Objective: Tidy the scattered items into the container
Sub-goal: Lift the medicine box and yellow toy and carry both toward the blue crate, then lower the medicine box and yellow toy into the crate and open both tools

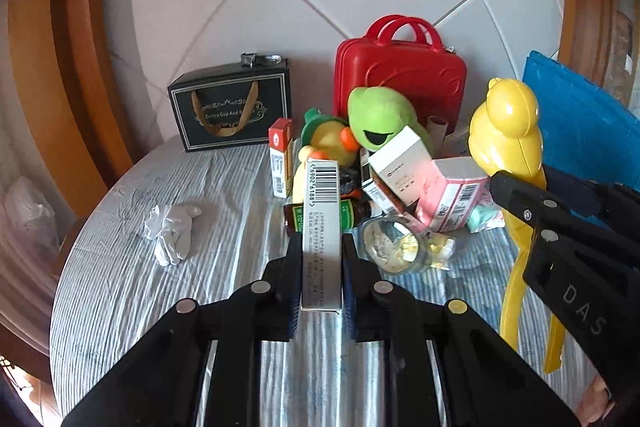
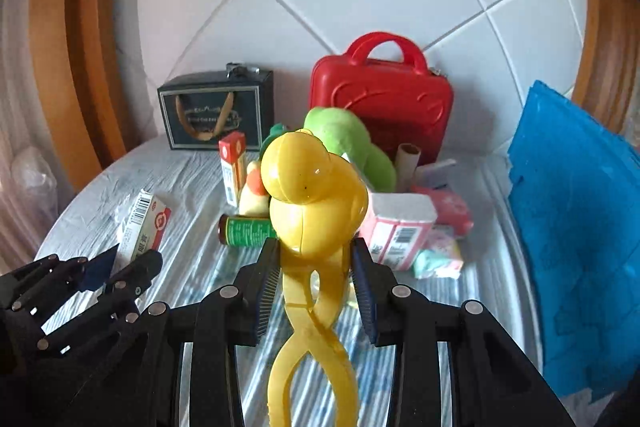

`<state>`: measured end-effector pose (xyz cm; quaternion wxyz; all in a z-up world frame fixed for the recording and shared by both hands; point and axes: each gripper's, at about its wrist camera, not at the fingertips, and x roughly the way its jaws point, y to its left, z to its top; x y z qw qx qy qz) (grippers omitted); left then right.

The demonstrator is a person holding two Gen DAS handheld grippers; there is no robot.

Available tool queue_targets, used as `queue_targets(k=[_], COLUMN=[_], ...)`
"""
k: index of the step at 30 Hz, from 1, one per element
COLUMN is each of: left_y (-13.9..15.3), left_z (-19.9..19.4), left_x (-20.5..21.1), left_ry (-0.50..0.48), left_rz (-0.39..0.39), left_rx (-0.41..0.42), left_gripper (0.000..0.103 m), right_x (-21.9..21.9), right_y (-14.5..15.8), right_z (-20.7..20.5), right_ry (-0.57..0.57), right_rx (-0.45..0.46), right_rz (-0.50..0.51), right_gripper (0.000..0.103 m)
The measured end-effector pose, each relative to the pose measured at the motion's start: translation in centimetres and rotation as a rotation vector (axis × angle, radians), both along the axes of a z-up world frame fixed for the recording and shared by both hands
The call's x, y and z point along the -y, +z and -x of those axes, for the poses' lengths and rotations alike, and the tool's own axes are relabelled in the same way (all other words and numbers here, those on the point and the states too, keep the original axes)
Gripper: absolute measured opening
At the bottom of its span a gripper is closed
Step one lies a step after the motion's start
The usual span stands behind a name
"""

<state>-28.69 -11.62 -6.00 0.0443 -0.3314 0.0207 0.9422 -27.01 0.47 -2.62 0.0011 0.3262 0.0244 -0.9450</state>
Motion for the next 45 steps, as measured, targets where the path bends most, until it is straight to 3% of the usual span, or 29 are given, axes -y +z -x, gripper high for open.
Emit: queue_targets(k=[5, 12, 21, 26, 31, 37, 40, 45], left_y=[3.9, 9.8, 16.7, 17.2, 13.5, 11.8, 11.9, 11.7], left_z=[-3.3, -8.0, -10.5, -9.8, -8.4, -8.5, -8.4, -7.7], left_x=[-4.6, -15.6, -35.3, -46.7, -54.9, -60.0, -61.0, -61.2], left_ry=[-0.05, -0.144, -0.252, -0.308, -0.348, -0.387, -0.381, -0.363], left_rz=[0.0, -0.001, -0.042, -0.052, 0.007, 0.033, 0.041, 0.046], left_rx=[-0.094, -0.222, -0.352, -0.227, -0.014, 0.094, 0.093, 0.102], left_gripper=[0.017, 0.017, 0.017, 0.017, 0.017, 0.017, 0.017, 0.017], right_x=[-4.7, -13.7, -33.0, -44.1, -52.6, -58.0, -59.4, -60.8], right_y=[5.1, 11.9, 20.5, 21.1, 15.5, 8.9, 7.7, 7.0], right_z=[-3.5, -8.0, -12.5, -11.7, -8.3, -6.5, -6.5, -7.5], right_ry=[-0.03, -0.095, -0.182, -0.227, -0.241, -0.253, -0.26, -0.255], right_rx=[-0.126, -0.303, -0.458, -0.367, -0.121, 0.135, 0.191, 0.209], right_rz=[0.036, 0.047, 0.045, -0.018, -0.009, -0.015, -0.053, -0.072], right_gripper=[0.035, 0.035, 0.035, 0.035, 0.035, 0.035, 0.035, 0.035])
